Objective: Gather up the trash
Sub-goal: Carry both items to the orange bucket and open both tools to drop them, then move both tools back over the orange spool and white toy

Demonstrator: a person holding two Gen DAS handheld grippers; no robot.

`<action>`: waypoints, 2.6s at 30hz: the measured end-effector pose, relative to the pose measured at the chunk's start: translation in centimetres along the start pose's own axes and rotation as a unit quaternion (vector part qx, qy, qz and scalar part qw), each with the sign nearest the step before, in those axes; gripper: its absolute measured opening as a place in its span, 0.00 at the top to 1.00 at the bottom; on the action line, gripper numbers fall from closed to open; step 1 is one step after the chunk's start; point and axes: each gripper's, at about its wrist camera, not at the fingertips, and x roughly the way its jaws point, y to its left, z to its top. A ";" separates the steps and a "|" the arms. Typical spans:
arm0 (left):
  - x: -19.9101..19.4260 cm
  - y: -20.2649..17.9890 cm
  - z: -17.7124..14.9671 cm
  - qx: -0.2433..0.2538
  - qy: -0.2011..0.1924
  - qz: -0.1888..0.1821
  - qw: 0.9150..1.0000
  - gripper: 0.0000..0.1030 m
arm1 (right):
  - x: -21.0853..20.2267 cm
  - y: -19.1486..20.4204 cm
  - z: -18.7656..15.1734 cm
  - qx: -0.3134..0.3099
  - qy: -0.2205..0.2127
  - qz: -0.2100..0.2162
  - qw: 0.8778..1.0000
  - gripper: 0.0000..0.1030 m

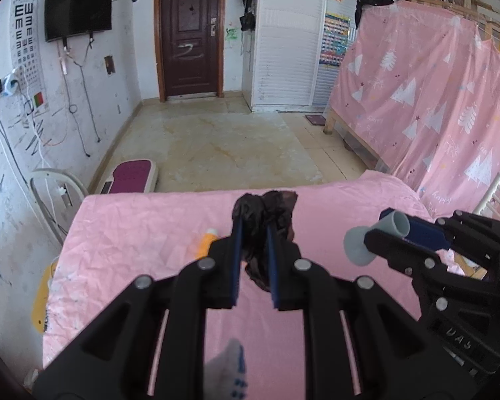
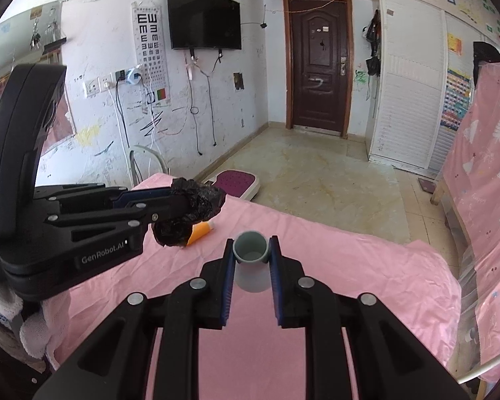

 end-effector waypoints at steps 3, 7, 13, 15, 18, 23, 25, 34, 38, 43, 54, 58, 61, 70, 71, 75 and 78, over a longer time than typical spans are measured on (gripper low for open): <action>-0.3 -1.8 -0.1 0.012 0.000 -0.005 1.000 0.88 | -1.5 -1.4 -0.5 0.012 -0.011 -0.009 1.000 0.91; -0.4 -4.3 -0.1 0.027 0.000 -0.015 1.000 0.88 | -3.7 -3.6 -1.6 0.030 -0.022 -0.026 0.999 0.91; -0.2 -9.0 -0.8 0.051 0.005 -0.037 0.998 0.88 | -7.6 -7.8 -4.2 0.059 -0.034 -0.057 0.996 0.91; 0.0 -10.8 -1.0 0.061 0.008 -0.046 0.997 0.88 | -8.9 -9.4 -5.2 0.071 -0.037 -0.068 0.994 0.91; 0.3 -13.0 -1.3 0.074 0.013 -0.054 0.996 0.88 | -10.3 -11.6 -6.8 0.089 -0.039 -0.079 0.992 0.91; 1.3 -16.6 -1.8 0.093 0.026 -0.072 0.993 0.88 | -12.0 -14.1 -9.3 0.111 -0.040 -0.096 0.988 0.91; 1.7 -17.9 -2.0 0.098 0.030 -0.075 0.992 0.88 | -12.6 -15.1 -10.2 0.119 -0.040 -0.101 0.987 0.91; 3.4 -22.6 -2.9 0.089 0.055 -0.093 0.990 0.88 | -14.6 -18.5 -13.2 0.146 -0.039 -0.124 0.981 0.91; 4.1 -25.0 -3.6 0.095 0.069 -0.107 0.987 0.88 | -15.9 -20.0 -14.8 0.158 -0.038 -0.137 0.977 0.91; 4.6 -27.8 -4.6 0.116 0.081 -0.130 0.981 0.88 | -17.2 -21.5 -16.6 0.175 -0.035 -0.151 0.972 0.91; 4.6 -33.2 -6.4 0.176 0.095 -0.184 0.962 0.88 | -20.0 -24.0 -18.9 0.216 -0.049 -0.176 0.959 0.90; 4.7 -34.7 -7.1 0.195 0.105 -0.203 0.954 0.82 | -20.9 -25.0 -19.7 0.233 -0.053 -0.181 0.954 0.90; 4.8 -35.1 -7.3 0.197 0.108 -0.212 0.951 0.46 | -21.0 -25.0 -20.0 0.234 -0.050 -0.182 0.954 0.91; 4.5 -33.8 -6.8 0.185 0.104 -0.206 0.955 0.45 | -20.5 -23.9 -18.9 0.222 -0.050 -0.179 0.957 0.90; 4.4 -33.6 -6.7 0.182 0.102 -0.206 0.956 0.45 | -20.4 -23.8 -18.7 0.220 -0.049 -0.179 0.958 0.90; 4.0 -32.2 -6.1 0.170 0.094 -0.202 0.960 0.45 | -19.8 -23.0 -17.6 0.209 -0.046 -0.176 0.961 0.90; 3.6 -31.2 -5.7 0.164 0.087 -0.197 0.963 0.45 | -19.2 -22.3 -16.5 0.199 -0.044 -0.173 0.964 0.90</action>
